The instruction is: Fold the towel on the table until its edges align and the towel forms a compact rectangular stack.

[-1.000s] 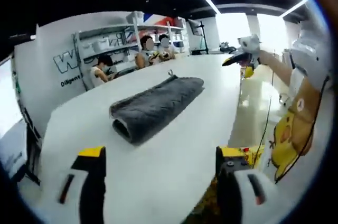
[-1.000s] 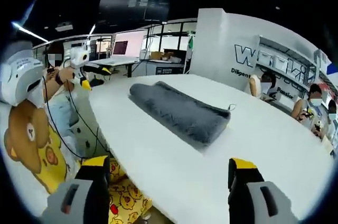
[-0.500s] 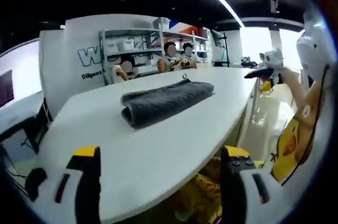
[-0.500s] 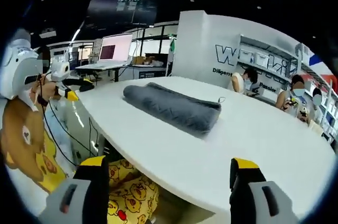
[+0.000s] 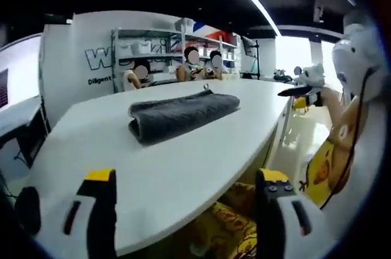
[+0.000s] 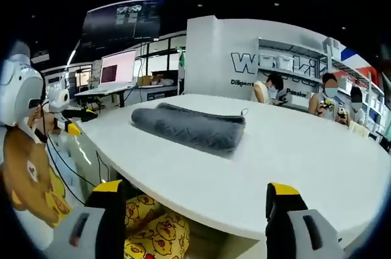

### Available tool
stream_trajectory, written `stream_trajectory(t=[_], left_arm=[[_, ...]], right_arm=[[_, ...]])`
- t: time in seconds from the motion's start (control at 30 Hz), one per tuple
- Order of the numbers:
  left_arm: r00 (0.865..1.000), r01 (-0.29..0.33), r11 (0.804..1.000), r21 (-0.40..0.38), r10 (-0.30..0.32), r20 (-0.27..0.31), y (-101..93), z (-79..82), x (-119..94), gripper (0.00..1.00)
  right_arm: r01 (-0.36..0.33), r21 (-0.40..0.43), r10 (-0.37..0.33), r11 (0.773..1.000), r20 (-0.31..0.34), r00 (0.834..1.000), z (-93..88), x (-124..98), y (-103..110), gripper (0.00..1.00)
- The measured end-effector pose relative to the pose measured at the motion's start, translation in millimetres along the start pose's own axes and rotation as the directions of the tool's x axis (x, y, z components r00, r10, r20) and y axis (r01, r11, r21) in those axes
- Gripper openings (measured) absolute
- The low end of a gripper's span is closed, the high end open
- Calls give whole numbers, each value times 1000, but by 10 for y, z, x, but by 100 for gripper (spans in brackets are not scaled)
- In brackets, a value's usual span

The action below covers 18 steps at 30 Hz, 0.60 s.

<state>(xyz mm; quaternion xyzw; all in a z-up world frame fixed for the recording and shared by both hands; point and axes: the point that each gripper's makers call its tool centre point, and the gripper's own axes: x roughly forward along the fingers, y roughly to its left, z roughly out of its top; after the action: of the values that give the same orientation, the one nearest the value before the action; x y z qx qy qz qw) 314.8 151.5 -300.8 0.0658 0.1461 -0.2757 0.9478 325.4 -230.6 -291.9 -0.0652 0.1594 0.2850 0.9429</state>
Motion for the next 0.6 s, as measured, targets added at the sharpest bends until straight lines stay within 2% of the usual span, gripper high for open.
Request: stream_trajectory(t=[0.1,0.23,0.33,0.47,0.53,0.6], left_arm=[[1000,3,1000,-12,-3,3,-23,16,-24,99],[1000,-13,1000,-4,13,-10,-11,9,-65,99],[1000,-18,1000,-15,17,-19,14,-35,-94,98],[999,-39,998,-38,39,-8,59,-52,-100,98],[1000,-28,999,-42,28,3,46,-34,-88,97],[1000,-18,999,-38,19,13,43,-10,-76,97]], right_arm=[[-21,-11,21,1000,-29,999,-12,52,28,99],[-59,-59,52,997,-112,992,-59,93,60,99],[-83,-48,76,995,-124,989,-56,149,74,99],[-104,43,106,994,-39,994,43,298,111,98],[-125,99,124,987,12,992,106,372,133,94],[-122,198,110,973,74,991,187,478,63,87]])
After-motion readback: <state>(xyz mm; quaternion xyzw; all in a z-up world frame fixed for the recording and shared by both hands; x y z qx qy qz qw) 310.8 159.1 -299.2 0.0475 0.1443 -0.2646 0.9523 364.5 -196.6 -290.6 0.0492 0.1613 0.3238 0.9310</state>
